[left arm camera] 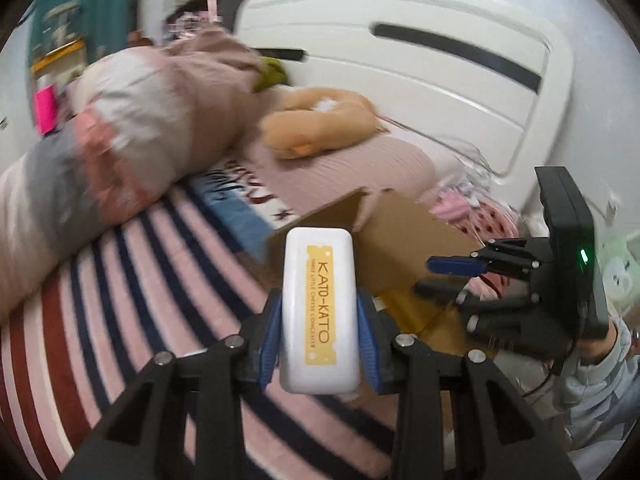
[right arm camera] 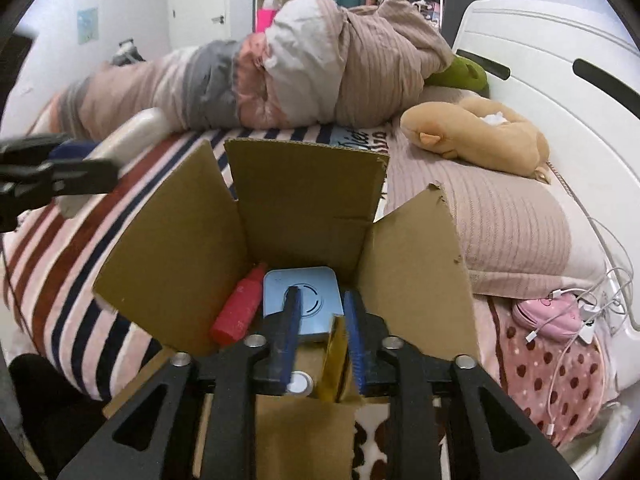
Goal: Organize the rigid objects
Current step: 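Drop the KATO-KATO box into the box with left tool while right drops strip, then grasp the white earbud case with left tool while right grasps lens case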
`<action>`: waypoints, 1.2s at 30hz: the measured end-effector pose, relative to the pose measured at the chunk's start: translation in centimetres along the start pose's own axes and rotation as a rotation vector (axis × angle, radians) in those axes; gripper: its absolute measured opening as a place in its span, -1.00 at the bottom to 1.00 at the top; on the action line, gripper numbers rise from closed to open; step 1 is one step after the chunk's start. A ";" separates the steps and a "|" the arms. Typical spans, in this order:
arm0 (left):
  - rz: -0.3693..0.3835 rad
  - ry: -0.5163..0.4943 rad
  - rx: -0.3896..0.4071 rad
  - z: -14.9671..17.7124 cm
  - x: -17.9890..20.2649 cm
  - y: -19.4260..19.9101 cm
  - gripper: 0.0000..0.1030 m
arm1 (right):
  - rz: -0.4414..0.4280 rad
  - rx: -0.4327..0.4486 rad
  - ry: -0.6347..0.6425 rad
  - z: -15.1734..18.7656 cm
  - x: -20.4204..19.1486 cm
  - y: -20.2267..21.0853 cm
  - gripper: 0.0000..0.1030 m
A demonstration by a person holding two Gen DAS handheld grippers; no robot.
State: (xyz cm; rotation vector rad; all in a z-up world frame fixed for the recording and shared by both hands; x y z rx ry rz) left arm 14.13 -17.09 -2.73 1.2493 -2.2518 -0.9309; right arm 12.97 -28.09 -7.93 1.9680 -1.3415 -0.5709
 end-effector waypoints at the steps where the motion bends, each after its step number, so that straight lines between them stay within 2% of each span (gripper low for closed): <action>1: 0.005 -0.009 -0.030 -0.5 0.8 -1.1 -0.38 | -0.004 0.009 0.001 0.2 0.1 0.2 -0.39; 4: 0.012 -0.028 -0.123 -0.6 2.4 -4.6 -0.38 | -0.026 0.034 0.003 0.8 0.6 0.9 -0.21; 5: 0.014 -0.036 -0.152 -0.4 2.8 -5.7 -0.38 | -0.037 0.042 0.005 0.9 0.7 1.0 0.00; 6: 0.018 -0.035 -0.162 0.0 3.3 -5.9 -0.37 | -0.044 0.053 0.009 0.9 0.7 1.2 0.31; 8: 0.038 -0.025 -0.168 0.3 3.6 -6.2 -0.30 | -0.028 0.083 0.035 1.0 0.7 1.6 0.64; 9: 0.041 -0.022 -0.163 0.4 3.7 -6.1 -0.15 | -0.014 0.094 0.054 1.1 0.5 1.8 0.71; 11: 0.028 -0.011 -0.133 0.1 3.0 -5.2 0.05 | 0.003 0.101 0.095 1.0 0.1 1.9 0.79; 15: 0.010 0.055 -0.043 -0.8 -0.1 -1.6 0.17 | -0.007 0.134 0.139 0.4 -1.4 2.3 0.85; 19: -0.080 0.128 0.049 0.0 -5.4 2.7 0.31 | -0.103 0.221 0.152 -0.9 -4.7 4.1 0.84; 20: -0.106 0.143 0.056 0.5 -6.7 3.3 0.34 | -0.141 0.249 0.160 -1.5 -6.2 4.8 0.80; 22: -0.178 0.180 0.060 2.5 -10.0 4.4 0.38 | -0.198 0.279 0.186 -2.4 -8.9 5.9 0.55; 24: -0.236 0.216 0.042 5.2 -13.1 4.5 0.40 | -0.248 0.284 0.230 -3.2 -12.4 6.3 0.14; 25: -0.252 0.231 0.031 6.3 -14.1 4.3 0.40 | -0.273 0.276 0.255 -3.4 -14.4 6.2 0.09; 26: -0.267 0.245 0.026 7.4 -15.1 4.1 0.40 | -0.300 0.258 0.282 -3.5 -16.3 5.8 -0.03; 27: -0.297 0.269 0.021 9.0 -16.6 3.6 0.40 | -0.331 0.237 0.303 -3.5 -18.0 5.2 -0.23; 29: -0.321 0.311 0.013 11.2 -18.7 2.7 0.40 | -0.381 0.145 0.311 -2.8 -21.2 2.7 -0.54; 31: -0.289 0.370 0.002 13.5 -20.3 1.0 0.40 | -0.376 0.040 0.293 -1.8 -22.9 -0.8 -0.58; 32: -0.275 0.382 -0.034 14.7 -20.9 -0.2 0.40 | -0.346 -0.010 0.291 -1.2 -23.4 -2.8 -0.58; 34: -0.312 0.361 -0.068 15.8 -21.7 -1.6 0.40 | -0.253 -0.074 0.279 -0.3 -23.0 -6.4 -0.58; 36: -0.285 0.380 -0.079 16.4 -22.1 -2.7 0.40 | -0.142 -0.124 0.268 0.3 -21.8 -10.1 -0.57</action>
Point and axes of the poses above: each gripper's, at about its wrist camera, not at the fingertips, and y roughly against the way its jaws point, x to its right, z to its underside, the point moved 8 cm from there along -y, roughly the way its jaws point, and after that the axes turned 5 degrees about -z, right-handed, at the moved point
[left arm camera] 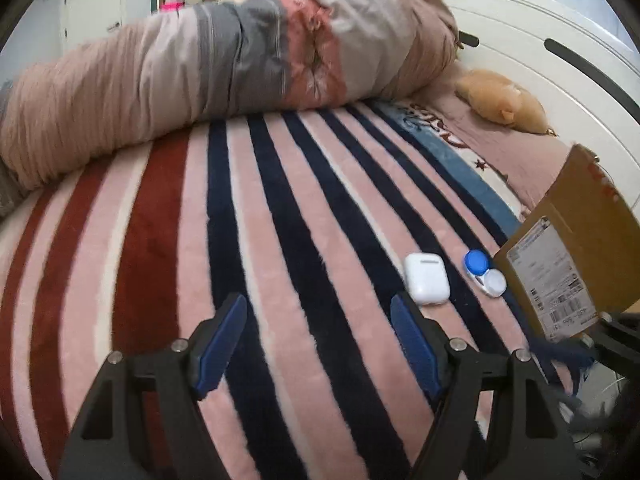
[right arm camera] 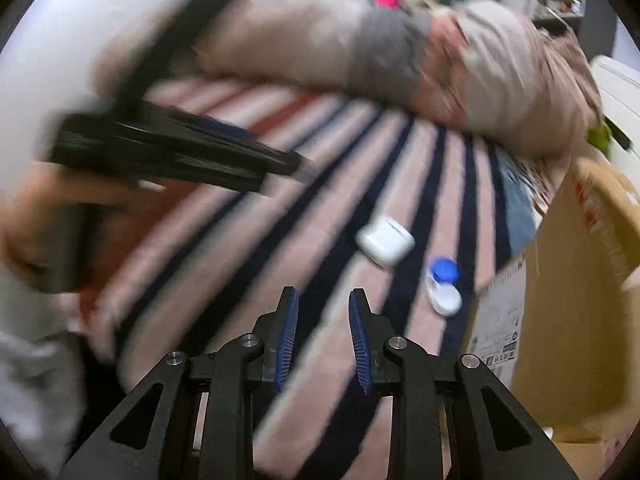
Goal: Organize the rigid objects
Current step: 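Grasp the white earbud case with left tool while right grasps lens case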
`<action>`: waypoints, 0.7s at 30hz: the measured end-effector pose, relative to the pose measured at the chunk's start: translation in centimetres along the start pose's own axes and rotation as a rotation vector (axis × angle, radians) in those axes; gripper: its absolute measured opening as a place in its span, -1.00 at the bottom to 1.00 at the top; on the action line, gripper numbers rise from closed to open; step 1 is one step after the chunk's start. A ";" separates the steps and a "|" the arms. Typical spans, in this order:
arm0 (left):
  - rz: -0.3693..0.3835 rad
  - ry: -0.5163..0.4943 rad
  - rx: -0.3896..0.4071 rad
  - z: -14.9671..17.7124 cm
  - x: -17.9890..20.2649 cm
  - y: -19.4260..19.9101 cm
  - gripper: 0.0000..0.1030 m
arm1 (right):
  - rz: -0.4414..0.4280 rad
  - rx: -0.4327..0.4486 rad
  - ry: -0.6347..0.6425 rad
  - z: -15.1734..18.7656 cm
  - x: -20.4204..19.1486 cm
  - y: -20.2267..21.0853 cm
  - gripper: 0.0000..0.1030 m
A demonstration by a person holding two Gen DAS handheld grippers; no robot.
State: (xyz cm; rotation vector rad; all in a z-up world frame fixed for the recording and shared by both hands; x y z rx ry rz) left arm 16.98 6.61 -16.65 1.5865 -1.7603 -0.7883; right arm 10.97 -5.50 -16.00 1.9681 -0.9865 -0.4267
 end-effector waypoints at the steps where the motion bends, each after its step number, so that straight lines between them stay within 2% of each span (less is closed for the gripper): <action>1: 0.022 0.013 0.000 0.0 0.0 -0.3 0.40 | 0.055 -0.017 -0.003 0.1 0.9 -1.5 -0.57; 3: 0.056 0.034 -0.002 0.1 0.1 -0.6 0.40 | 0.193 -0.040 0.035 0.1 2.6 -4.0 -0.48; 4: 0.050 0.036 -0.001 0.1 -0.1 -0.6 0.40 | 0.251 -0.055 0.049 0.1 3.4 -5.0 -0.42; 6: 0.024 0.027 0.001 0.1 -0.2 -0.5 0.40 | 0.321 -0.078 0.053 -0.1 4.7 -6.5 -0.09; 8: 0.019 0.030 0.000 0.2 -0.3 -0.6 0.40 | 0.400 -0.085 0.064 -0.5 6.0 -7.4 0.08; 11: 0.036 0.034 -0.010 0.4 -0.2 -1.1 0.40 | 0.503 -0.110 0.121 -0.3 6.8 -8.4 0.12; 13: 0.067 0.034 -0.023 0.6 0.4 -1.8 0.40 | 0.510 -0.129 0.122 -0.2 7.3 -9.0 0.12; 16: 0.132 0.018 -0.040 0.9 2.2 -2.9 0.40 | 0.499 -0.125 0.109 -0.3 7.9 -9.1 0.03; 17: 0.150 0.016 -0.043 1.0 2.7 -3.3 0.40 | 0.500 -0.128 0.105 -0.3 8.2 -9.2 -0.15; 18: 0.174 0.015 -0.050 1.0 3.4 -3.8 0.40 | 0.492 -0.138 0.093 -0.1 8.4 -9.3 -0.45; 20: 0.199 0.009 -0.055 0.9 4.5 -4.7 0.40 | 0.457 -0.137 0.050 0.4 9.0 -9.1 -0.62; 21: 0.208 0.005 -0.055 0.8 4.8 -5.1 0.40 | 0.462 -0.126 0.048 0.5 9.1 -8.6 -0.76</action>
Point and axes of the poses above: each gripper's, at about its wrist camera, not at the fingertips, and y roughly against the way its jaws point, x to its right, z to its underside, the point moved 8 cm from there along -y, roughly the way its jaws point, and after that the axes turned 5 degrees about -z, right-handed, at the moved point
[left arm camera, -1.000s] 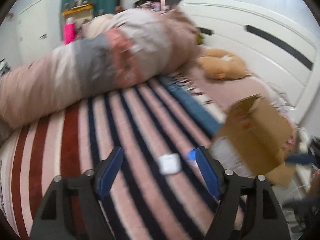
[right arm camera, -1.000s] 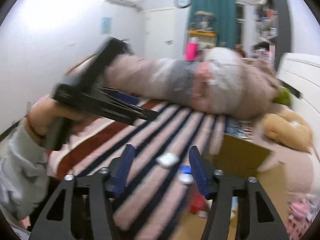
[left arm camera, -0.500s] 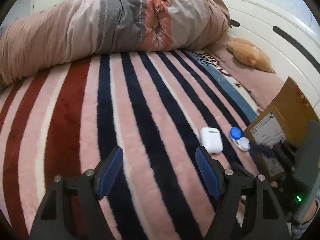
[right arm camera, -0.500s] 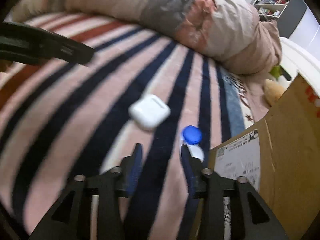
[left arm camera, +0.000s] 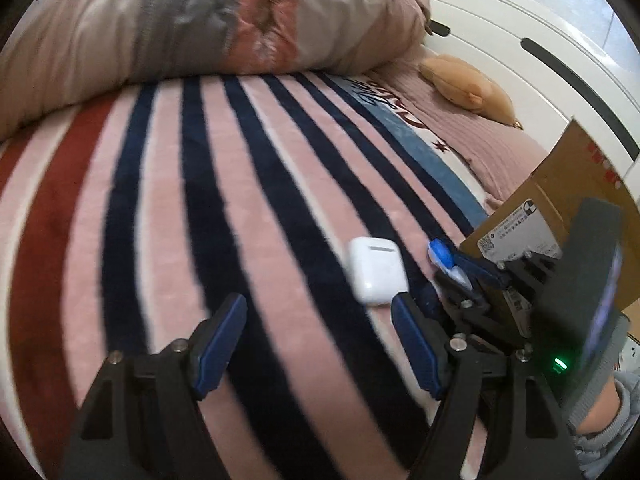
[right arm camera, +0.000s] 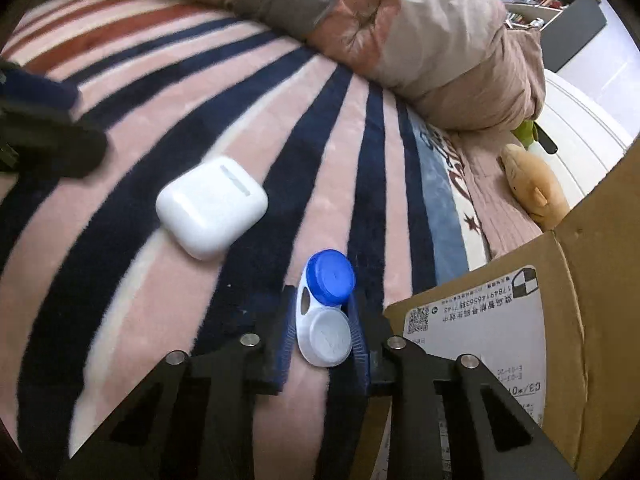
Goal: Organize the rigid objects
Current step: 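Grasp the white earbud case with left tool while right grasps lens case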
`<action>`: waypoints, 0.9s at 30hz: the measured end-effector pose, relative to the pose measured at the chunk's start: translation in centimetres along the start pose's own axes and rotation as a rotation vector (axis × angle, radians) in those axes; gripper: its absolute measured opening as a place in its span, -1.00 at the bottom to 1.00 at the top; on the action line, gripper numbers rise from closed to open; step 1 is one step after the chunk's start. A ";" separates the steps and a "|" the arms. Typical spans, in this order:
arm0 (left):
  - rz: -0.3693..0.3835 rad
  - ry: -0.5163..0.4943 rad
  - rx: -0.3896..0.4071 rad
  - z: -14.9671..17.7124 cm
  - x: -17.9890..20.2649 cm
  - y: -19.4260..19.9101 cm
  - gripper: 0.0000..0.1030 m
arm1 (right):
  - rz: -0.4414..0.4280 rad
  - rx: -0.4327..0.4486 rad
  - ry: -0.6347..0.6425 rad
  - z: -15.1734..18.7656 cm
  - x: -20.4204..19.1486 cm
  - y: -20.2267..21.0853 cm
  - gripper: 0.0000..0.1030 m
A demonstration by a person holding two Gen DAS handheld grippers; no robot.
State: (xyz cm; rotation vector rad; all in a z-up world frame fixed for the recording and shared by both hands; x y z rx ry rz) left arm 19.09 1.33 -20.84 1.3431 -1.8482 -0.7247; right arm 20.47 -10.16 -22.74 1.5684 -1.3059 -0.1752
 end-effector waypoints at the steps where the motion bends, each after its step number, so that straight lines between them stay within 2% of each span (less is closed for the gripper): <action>1: 0.008 -0.002 0.002 -0.1 0.3 -0.4 0.40 | 0.004 0.010 0.001 0.1 0.1 0.3 -0.80; 6: 0.076 -0.016 -0.008 -0.6 2.4 -2.3 0.40 | -0.129 0.055 0.006 1.0 -0.9 2.5 -0.82; 11: 0.014 -0.074 -0.005 -0.5 3.7 -3.7 0.36 | -0.269 0.067 -0.037 1.6 -1.4 4.0 -0.82; 13: -0.006 -0.087 0.002 -0.6 4.0 -3.9 0.05 | -0.305 0.071 -0.049 1.9 -1.7 4.6 -0.82; 14: -0.004 -0.097 -0.001 -0.6 4.1 -4.0 -0.22 | -0.328 0.070 -0.055 2.1 -1.9 4.9 -0.82; 20: -0.031 -0.165 -0.047 0.7 3.8 -2.6 -0.24 | -0.427 0.074 -0.061 2.5 -2.8 5.9 -0.82; 23: -0.047 -0.158 -0.099 2.6 2.3 -0.7 -0.24 | -0.493 0.078 -0.049 2.9 -3.6 6.6 -0.81; 25: -0.090 -0.143 -0.108 3.8 0.8 1.1 -0.24 | -0.539 0.082 -0.048 3.1 -4.1 7.1 -0.80; 26: -0.103 -0.121 -0.104 4.3 0.0 1.7 -0.24 | -0.560 0.081 -0.046 3.3 -4.3 7.2 -0.70; 27: -0.100 -0.094 -0.108 4.8 -0.7 1.9 -0.24 | -0.577 0.083 -0.044 3.3 -4.5 7.2 -0.48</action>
Point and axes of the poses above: each gripper's, at about its wrist camera, not at the fingertips, and y roughly against the way its jaws point, x to its right, z to its underside, the point moved 8 cm from there along -y, roughly the way its jaws point, and after that the axes turned 5 degrees about -z, right-handed, at the moved point
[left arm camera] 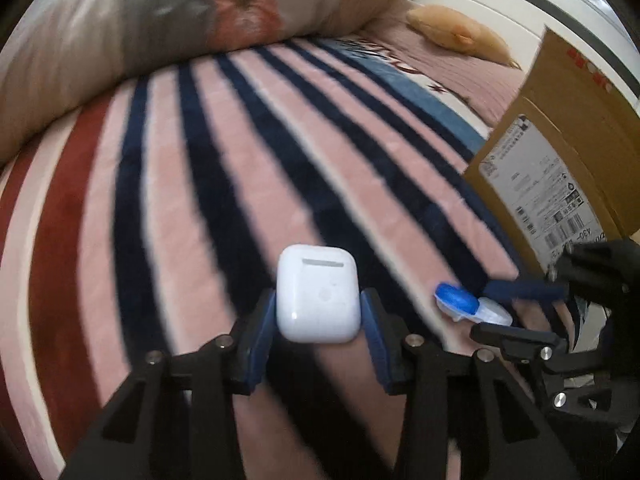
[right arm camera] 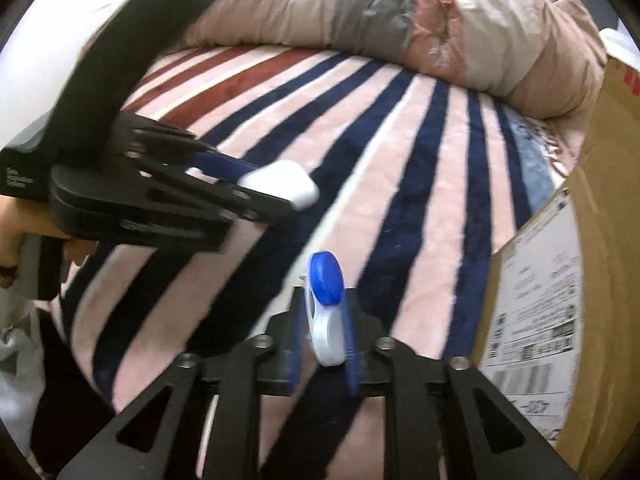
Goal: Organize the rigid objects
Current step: 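Grasp the white earbud case with left tool while right grasps lens case, then drop the earbud case into the box with left tool while right drops lens case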
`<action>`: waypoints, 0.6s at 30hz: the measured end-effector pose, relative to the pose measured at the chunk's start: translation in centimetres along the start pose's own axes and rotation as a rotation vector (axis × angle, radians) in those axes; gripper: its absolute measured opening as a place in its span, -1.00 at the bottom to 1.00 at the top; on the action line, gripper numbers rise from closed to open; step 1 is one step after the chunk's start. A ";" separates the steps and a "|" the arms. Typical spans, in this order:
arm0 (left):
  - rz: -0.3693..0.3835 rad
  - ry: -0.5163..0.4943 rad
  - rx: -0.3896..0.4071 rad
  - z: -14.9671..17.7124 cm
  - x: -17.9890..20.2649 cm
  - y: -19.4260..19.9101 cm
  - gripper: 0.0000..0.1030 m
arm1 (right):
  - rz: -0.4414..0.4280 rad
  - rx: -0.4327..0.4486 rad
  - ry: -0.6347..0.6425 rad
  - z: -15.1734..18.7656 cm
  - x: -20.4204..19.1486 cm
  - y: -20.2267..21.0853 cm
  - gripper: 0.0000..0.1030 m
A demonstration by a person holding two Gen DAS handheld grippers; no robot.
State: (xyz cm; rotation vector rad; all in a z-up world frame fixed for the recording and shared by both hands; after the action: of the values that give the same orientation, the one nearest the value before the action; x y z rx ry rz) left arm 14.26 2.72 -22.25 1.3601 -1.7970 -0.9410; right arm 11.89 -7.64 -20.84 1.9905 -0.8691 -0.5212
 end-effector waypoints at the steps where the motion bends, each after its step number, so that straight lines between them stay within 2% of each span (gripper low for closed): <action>1: 0.012 0.029 -0.003 0.5 -0.6 0.1 -0.24 | -0.005 0.005 -0.003 0.0 -0.1 -0.1 -0.35; 2: 0.024 0.051 -0.001 0.9 -1.0 0.2 -0.24 | -0.002 0.010 -0.008 0.0 -0.1 -0.1 -0.18; 3: 0.034 0.063 0.006 1.2 -1.2 0.5 -0.24 | -0.006 0.016 -0.011 -0.1 -0.1 -0.2 -0.15; 5: 0.027 0.048 0.020 1.3 -1.2 0.7 -0.23 | -0.026 0.022 -0.007 -0.2 -0.3 -0.5 -0.14; 8: 0.019 0.024 0.021 1.6 -0.7 0.5 -0.07 | -0.046 -0.012 -0.001 0.0 -0.4 -1.5 -0.12; 10: 0.004 0.025 0.023 1.5 -0.4 0.1 -0.03 | -0.073 -0.021 -0.002 0.2 -0.7 -1.8 -0.12; 11: -0.006 0.033 0.023 1.3 -0.4 0.0 -0.03 | -0.078 -0.027 -0.004 0.4 -0.8 -1.9 -0.17; 12: -0.010 0.038 0.026 1.2 -0.4 -0.2 -0.04 | -0.072 -0.031 -0.006 0.5 -0.7 -2.0 -0.45; 13: -0.021 0.038 0.029 1.1 -0.5 -0.3 -0.08 | -0.058 -0.036 -0.003 0.7 -0.8 -2.0 -0.46; 14: -0.037 0.031 0.031 1.0 -0.6 -0.4 -0.23 | -0.049 -0.036 0.008 0.8 -1.0 -1.9 -0.47; 18: -0.029 0.032 0.030 1.1 -0.8 -0.3 -0.23 | -0.022 0.002 0.071 0.0 -2.6 0.4 -0.47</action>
State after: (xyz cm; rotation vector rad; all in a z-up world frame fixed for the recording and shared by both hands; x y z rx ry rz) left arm 13.66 3.61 -23.12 1.4154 -1.7782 -0.9063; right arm 9.99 -5.81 -20.46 2.0098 -0.8048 -0.4597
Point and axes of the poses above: each gripper's, at about its wrist camera, not at the fingertips, and y roughly against the way its jaws point, x to its right, z to its underside, the point moved 8 cm from there along -y, roughly the way its jaws point, and after that the axes turned 5 degrees about -z, right-handed, at the moved point
